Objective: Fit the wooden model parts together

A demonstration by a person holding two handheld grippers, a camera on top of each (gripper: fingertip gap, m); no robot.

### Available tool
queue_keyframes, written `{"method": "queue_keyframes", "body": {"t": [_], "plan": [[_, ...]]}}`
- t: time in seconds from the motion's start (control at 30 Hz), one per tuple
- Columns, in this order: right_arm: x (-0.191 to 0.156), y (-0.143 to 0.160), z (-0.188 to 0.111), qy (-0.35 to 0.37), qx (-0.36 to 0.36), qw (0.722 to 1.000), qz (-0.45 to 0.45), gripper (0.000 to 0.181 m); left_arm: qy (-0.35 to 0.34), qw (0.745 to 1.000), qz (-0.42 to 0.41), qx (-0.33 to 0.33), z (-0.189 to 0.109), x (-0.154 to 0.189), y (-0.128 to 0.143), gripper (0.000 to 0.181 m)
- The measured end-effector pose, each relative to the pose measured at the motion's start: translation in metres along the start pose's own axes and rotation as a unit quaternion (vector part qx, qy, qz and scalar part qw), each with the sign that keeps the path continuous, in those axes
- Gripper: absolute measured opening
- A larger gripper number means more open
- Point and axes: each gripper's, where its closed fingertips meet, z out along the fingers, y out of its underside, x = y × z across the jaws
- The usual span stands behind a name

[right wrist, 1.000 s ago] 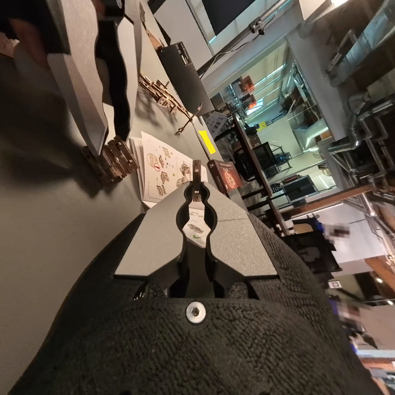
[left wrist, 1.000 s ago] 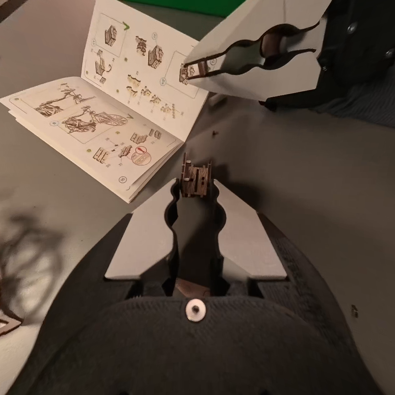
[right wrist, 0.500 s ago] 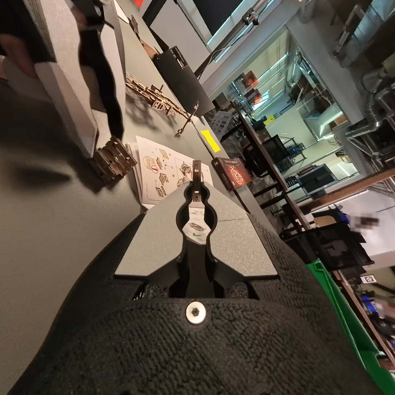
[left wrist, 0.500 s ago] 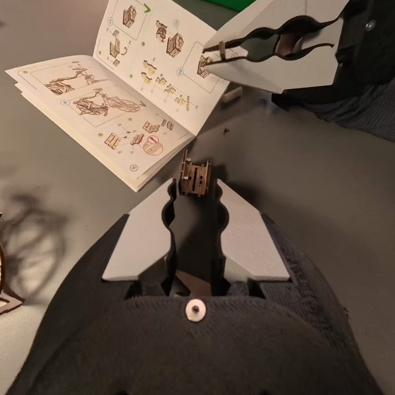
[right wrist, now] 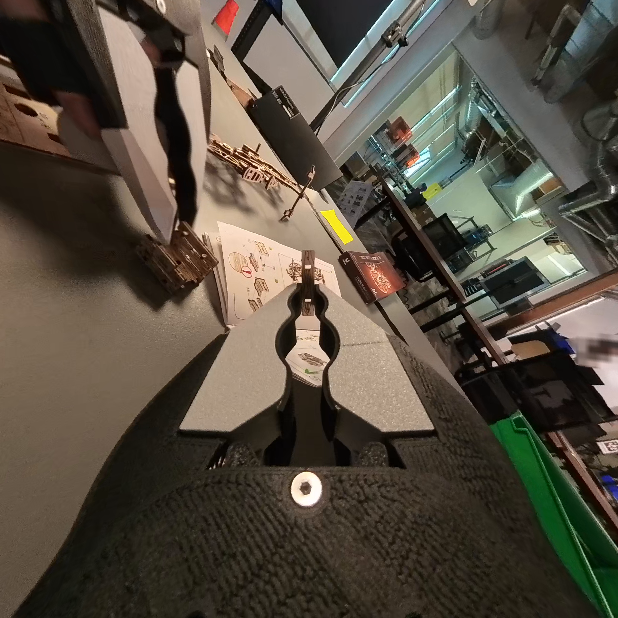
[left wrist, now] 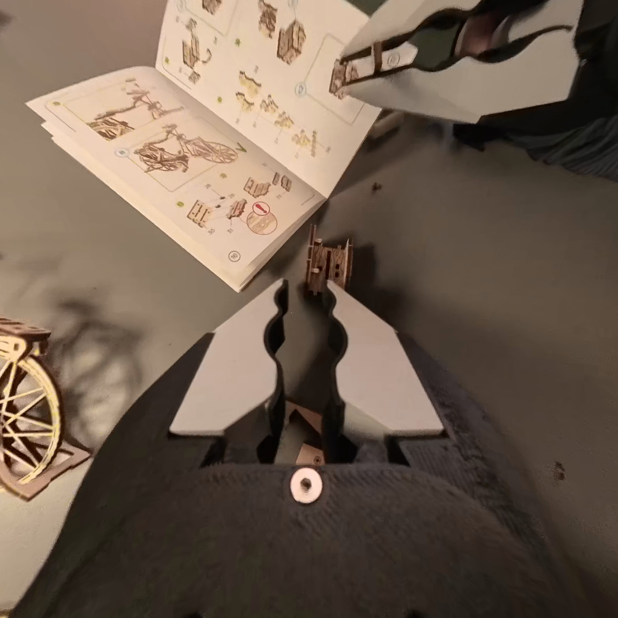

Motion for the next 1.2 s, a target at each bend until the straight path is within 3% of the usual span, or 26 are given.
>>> {"method": "queue_keyframes", "body": {"t": [0.07,0.2,0.33,0.4,0.53,0.73,0.87,0.97,1.07,1.13,1.2], "plan": [[0.000,0.000,0.000,0.000,0.001,1.000,0.003,0.005,0.011,1.000,-0.007,-0.007,0.002,0.004,0.001,0.004],[0.004,-0.001,-0.002,0.007,0.008,1.000,0.013,0.005,0.113,0.989,-0.093,0.012,-0.004,0.032,-0.009,0.002],[0.012,-0.002,-0.005,0.019,0.017,0.999,0.030,0.005,0.255,0.942,-0.216,-0.015,-0.016,0.069,-0.016,0.001],[0.013,-0.003,-0.007,0.022,0.022,0.999,0.037,0.005,0.276,0.924,-0.258,-0.055,-0.016,0.078,-0.010,0.002],[0.012,-0.006,-0.008,0.019,0.027,0.999,0.034,0.005,0.271,0.903,-0.313,-0.114,-0.008,0.086,0.004,0.002],[0.012,-0.007,-0.010,0.019,0.030,0.999,0.035,0.005,0.208,0.900,-0.362,-0.124,0.000,0.083,0.014,0.004],[0.013,-0.007,-0.011,0.021,0.031,0.998,0.041,0.005,0.129,0.929,-0.327,-0.114,-0.005,0.075,0.016,0.012],[0.013,-0.006,-0.011,0.023,0.030,0.998,0.044,0.005,0.074,0.941,-0.318,-0.092,-0.009,0.063,0.013,0.028],[0.016,-0.006,-0.013,0.029,0.031,0.998,0.052,0.005,0.043,0.948,-0.304,-0.083,-0.013,0.056,0.016,0.031],[0.017,-0.006,-0.015,0.033,0.031,0.997,0.057,0.005,0.037,0.959,-0.278,-0.046,-0.018,0.055,0.008,0.031],[0.019,-0.006,-0.017,0.039,0.031,0.997,0.063,0.005,0.083,0.966,-0.245,0.009,-0.025,0.071,-0.008,0.032]]}}
